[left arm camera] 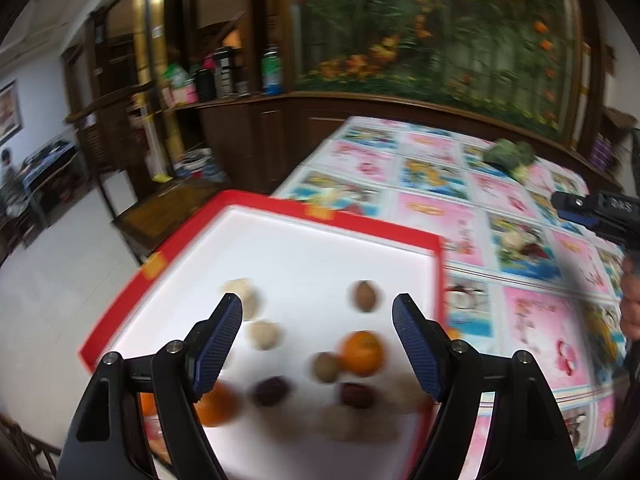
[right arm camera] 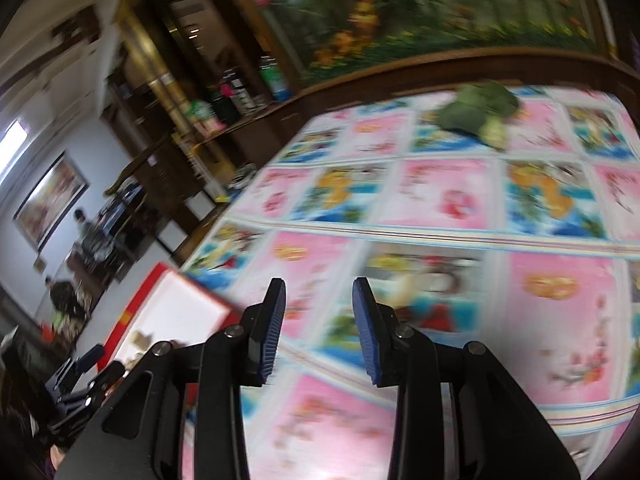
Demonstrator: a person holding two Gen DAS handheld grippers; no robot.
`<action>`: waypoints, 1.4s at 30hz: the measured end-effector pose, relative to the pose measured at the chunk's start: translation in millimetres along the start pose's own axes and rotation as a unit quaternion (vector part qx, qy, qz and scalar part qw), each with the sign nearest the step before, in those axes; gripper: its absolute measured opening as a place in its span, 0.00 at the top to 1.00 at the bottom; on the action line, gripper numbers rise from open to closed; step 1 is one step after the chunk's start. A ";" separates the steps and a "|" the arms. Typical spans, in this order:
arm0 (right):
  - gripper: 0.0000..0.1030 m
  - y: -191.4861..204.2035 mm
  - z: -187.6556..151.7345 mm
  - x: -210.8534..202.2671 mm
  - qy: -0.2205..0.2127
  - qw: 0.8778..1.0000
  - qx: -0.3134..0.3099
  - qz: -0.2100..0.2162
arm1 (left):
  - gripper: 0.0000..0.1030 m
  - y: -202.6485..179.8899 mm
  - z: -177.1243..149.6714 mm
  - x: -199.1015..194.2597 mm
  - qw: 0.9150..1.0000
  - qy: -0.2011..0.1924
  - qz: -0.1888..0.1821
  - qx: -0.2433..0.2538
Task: Organize fruits
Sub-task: 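Move both open tools back toward the food pile on the cloth, then grasp a red date with the right tool while the left tool grasps a beige cake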
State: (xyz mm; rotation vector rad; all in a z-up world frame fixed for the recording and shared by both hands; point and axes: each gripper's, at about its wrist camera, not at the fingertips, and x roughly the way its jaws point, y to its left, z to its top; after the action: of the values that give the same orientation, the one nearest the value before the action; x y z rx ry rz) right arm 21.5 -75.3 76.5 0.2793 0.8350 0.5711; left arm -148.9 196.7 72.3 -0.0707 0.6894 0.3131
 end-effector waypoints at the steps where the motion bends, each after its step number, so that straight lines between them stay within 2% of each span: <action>1: 0.64 -14.0 1.6 -0.3 0.005 1.000 0.016 -0.002 | 0.25 -13.7 1.1 1.4 1.000 0.000 -0.008 0.014; 5: 0.64 -37.4 5.4 7.5 0.027 0.998 0.053 -0.007 | 0.25 -53.6 3.1 6.0 0.998 0.004 -0.037 0.053; 8: 0.64 -36.2 2.4 21.8 0.056 0.997 0.059 -0.005 | 0.25 -78.6 1.6 7.4 0.996 0.008 -0.056 0.076; 12: 0.64 -23.5 -4.9 44.0 0.081 0.996 0.038 -0.028 | 0.24 -98.8 -0.9 8.3 0.993 0.013 -0.068 0.099; 19: 0.64 -20.6 -13.3 62.8 0.083 0.991 0.001 -0.106 | 0.24 -102.4 -2.6 6.2 0.993 0.017 -0.061 0.102; 24: 0.66 -6.6 -20.4 69.0 0.075 0.984 -0.055 -0.149 | 0.24 -106.6 0.8 7.3 0.993 0.019 -0.055 0.103; 28: 0.66 -7.2 -20.1 69.4 0.074 0.984 -0.062 -0.149 | 0.24 -116.5 8.4 12.2 0.992 0.021 -0.043 0.117; 30: 0.66 -18.7 -14.6 61.7 0.067 0.986 -0.039 -0.147 | 0.24 -123.8 15.3 16.8 0.991 0.023 -0.042 0.122; 33: 0.66 -40.8 -1.1 40.6 0.044 0.991 0.021 -0.122 | 0.24 -136.8 24.2 26.4 0.990 0.028 -0.046 0.129; 37: 0.66 -70.4 11.8 6.8 0.007 0.990 0.094 -0.106 | 0.24 -167.7 37.1 53.3 0.987 0.040 -0.056 0.143; 42: 0.66 -76.8 17.4 -8.5 -0.013 0.988 0.123 -0.095 | 0.24 -196.1 43.9 87.4 0.986 0.061 -0.064 0.144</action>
State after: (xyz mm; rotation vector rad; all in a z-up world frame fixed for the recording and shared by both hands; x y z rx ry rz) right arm 58.4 -143.1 58.5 0.4264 0.8961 0.2848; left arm 1.8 40.4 43.0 0.1426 0.8413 0.0837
